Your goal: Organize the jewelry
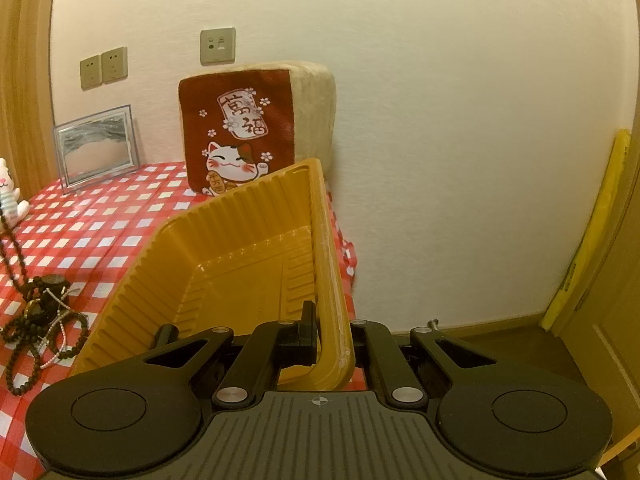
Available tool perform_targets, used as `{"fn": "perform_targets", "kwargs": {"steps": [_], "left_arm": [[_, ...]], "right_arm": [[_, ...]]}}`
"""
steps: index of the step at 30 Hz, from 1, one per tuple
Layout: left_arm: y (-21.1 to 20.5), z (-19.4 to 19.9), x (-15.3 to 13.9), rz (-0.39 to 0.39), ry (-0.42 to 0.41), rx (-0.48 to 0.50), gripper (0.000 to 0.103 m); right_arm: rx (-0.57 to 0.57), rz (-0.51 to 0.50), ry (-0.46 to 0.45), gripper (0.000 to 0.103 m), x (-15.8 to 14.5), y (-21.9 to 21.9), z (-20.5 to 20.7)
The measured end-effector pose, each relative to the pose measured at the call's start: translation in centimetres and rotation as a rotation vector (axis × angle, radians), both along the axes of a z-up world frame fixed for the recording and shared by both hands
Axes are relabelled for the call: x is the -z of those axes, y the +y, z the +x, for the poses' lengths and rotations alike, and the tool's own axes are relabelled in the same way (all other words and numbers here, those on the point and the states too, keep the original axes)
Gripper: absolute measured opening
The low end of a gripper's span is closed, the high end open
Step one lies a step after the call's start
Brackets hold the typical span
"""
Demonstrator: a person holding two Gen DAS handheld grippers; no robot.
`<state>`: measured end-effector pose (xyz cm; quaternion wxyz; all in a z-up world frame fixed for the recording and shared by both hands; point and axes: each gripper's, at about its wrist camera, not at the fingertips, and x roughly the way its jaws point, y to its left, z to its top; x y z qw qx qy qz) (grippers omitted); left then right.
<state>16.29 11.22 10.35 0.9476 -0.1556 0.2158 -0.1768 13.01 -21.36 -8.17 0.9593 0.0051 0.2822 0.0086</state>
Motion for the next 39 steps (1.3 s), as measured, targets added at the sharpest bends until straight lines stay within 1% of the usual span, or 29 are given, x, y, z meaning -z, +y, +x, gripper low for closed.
{"fn": "perform_targets", "kwargs": {"steps": [8, 14, 18, 22, 27, 32, 35, 37, 39], "left_arm": [[-3.0, 0.4, 0.3, -0.025, 0.011, 0.094, 0.006], [-6.4, 1.3, 1.5, -0.064, 0.047, 0.192, 0.006], [-8.7, 1.9, 2.6, -0.085, 0.089, 0.263, 0.006], [-11.0, 2.7, 4.6, -0.096, 0.147, 0.311, 0.006], [-12.5, 3.7, 8.1, -0.105, 0.255, 0.322, 0.006], [-13.5, 4.6, 12.2, -0.069, 0.355, 0.318, 0.006], [-13.9, 4.9, 14.4, -0.070, 0.410, 0.317, 0.006], [-14.1, 4.8, 15.4, -0.063, 0.429, 0.331, 0.007], [-14.4, 4.7, 16.1, -0.042, 0.440, 0.320, 0.009]], "right_arm": [[-0.007, -0.001, -0.006, 0.004, -0.2, 0.3, 0.0], [-0.016, 0.001, -0.007, 0.005, -0.2, 0.3, 0.0], [-0.016, 0.002, -0.008, 0.005, -0.3, 0.3, 0.0], [-0.016, 0.004, -0.009, 0.005, -0.3, 0.3, -0.1], [-0.017, 0.005, -0.005, 0.005, -0.2, 0.3, -0.1], [-0.015, 0.006, 0.001, 0.005, -0.1, 0.3, 0.1], [-0.015, 0.006, 0.003, 0.005, -0.1, 0.4, 0.3], [-0.015, 0.006, 0.004, 0.005, -0.1, 0.4, 0.3], [-0.015, 0.007, 0.003, 0.005, -0.1, 0.4, 0.2]]}}
